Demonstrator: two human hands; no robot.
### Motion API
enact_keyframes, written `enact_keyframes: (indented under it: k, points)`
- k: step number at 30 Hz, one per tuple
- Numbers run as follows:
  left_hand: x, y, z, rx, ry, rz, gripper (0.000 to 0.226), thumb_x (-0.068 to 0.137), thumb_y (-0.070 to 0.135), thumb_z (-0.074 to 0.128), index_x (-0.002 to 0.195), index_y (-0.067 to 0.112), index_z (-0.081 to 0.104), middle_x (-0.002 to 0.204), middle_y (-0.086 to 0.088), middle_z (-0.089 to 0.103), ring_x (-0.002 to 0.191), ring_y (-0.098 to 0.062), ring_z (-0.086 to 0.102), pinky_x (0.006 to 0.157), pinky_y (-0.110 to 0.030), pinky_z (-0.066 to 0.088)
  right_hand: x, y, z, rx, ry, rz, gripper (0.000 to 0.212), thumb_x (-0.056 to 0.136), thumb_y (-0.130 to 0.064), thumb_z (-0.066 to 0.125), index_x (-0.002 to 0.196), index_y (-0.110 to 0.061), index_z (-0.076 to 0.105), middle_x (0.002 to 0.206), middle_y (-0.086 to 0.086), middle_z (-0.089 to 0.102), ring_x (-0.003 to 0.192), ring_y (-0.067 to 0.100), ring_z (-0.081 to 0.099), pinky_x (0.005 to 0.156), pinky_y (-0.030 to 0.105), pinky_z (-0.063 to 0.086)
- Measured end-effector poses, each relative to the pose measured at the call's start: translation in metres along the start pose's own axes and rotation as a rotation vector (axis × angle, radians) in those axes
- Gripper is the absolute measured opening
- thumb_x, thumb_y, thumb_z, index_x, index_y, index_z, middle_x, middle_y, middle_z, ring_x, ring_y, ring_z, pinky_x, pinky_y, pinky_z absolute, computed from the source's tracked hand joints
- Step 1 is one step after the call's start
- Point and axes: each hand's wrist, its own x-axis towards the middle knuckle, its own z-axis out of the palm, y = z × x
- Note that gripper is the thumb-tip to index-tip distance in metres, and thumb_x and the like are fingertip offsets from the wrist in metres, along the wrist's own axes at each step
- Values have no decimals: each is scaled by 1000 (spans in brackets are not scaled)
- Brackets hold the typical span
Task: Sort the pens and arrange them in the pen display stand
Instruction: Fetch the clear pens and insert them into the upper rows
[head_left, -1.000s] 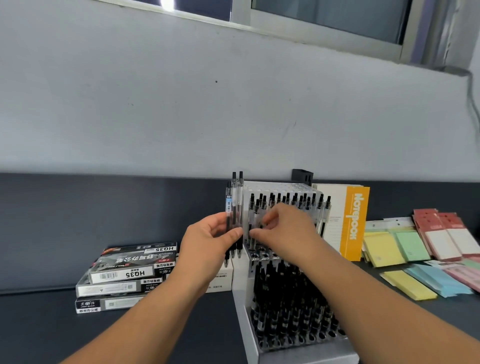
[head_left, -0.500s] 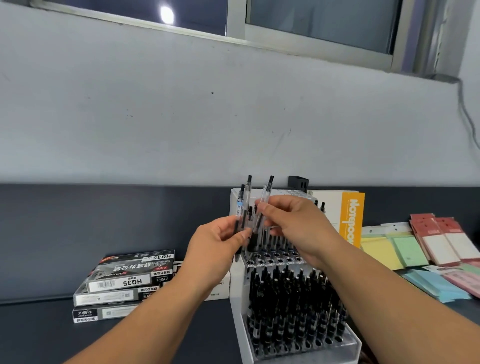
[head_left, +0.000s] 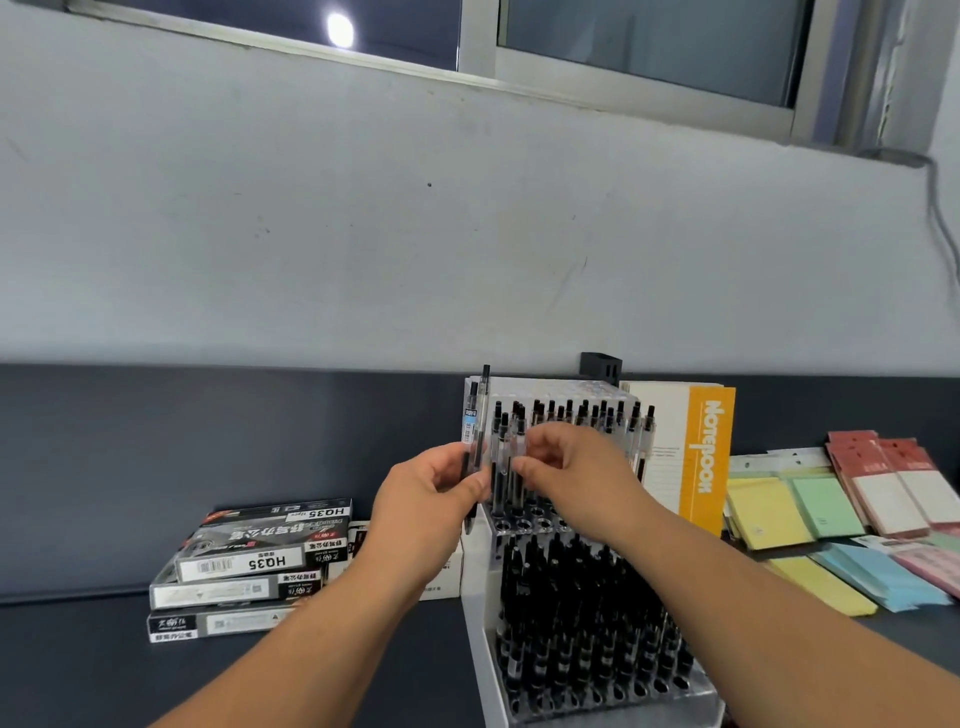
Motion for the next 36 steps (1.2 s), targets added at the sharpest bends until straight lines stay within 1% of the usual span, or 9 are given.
enact_keyframes:
  k: [2,8,12,15,20,25,31,34,36]
  points:
    - [2,-4,1,0,4,-13,28,87,13,69,114,21,68,90,7,75,89,-8,70,84,-22,52,0,4,3,36,11,38,12,88,-29,68,99,-24,64,90,-8,70,83,8,67,83,31,56]
    - [3,-11,3,21,-3,-22,31,86,15,70,117,22,68,98,4,74,95,-8,68,88,-24,52,-2,0,5,16,126,71,18,81,-35,75,74,-26,61,73,-8,67,67,5,62,61,18,45]
    - [2,-11,3,10,-2,-17,24,87,12,67,103,30,70,86,10,75,87,-4,69,82,-19,52,-3,-7,1,-129,97,61,15,85,-35,70,89,-22,65,82,-12,63,78,5,60,71,17,44]
    - [2,-11,3,0,4,-25,25,88,11,67,106,28,70,88,10,75,87,-6,70,84,-23,52,-2,-12,2,-178,98,65,21,86,-30,67,102,-21,58,85,-13,61,78,4,57,63,14,39]
    - [2,-11,3,6,-11,-27,27,88,11,66,111,25,69,93,8,75,90,-6,70,88,-25,53,1,-17,4,-181,68,83,18,82,-23,64,96,-26,55,86,-13,64,75,-1,55,56,11,34]
    - [3,-13,4,13,-8,-28,30,88,11,67,116,20,68,96,5,74,88,-6,70,86,-24,53,2,-19,2,-187,92,67,6,85,-29,61,89,-26,61,82,-12,62,70,-5,52,55,10,33]
    - [3,-16,5,53,-16,-28,31,88,15,68,119,20,67,99,1,74,91,-6,68,81,-17,50,4,-29,-1,-366,114,40,26,87,-33,55,82,-13,70,77,1,70,71,13,64,64,25,52]
    - [1,-15,6,37,-11,-29,28,88,12,67,115,20,68,94,4,75,85,-4,69,78,-18,51,6,-31,-5,-391,61,39,26,89,-32,54,83,-14,72,79,1,71,73,12,65,60,22,48]
    - [0,-15,6,38,-8,-33,29,88,12,67,116,20,68,97,3,75,88,-5,69,82,-21,52,5,-30,-7,-382,54,32,25,90,-32,55,89,-15,74,86,-1,73,81,12,66,66,20,45]
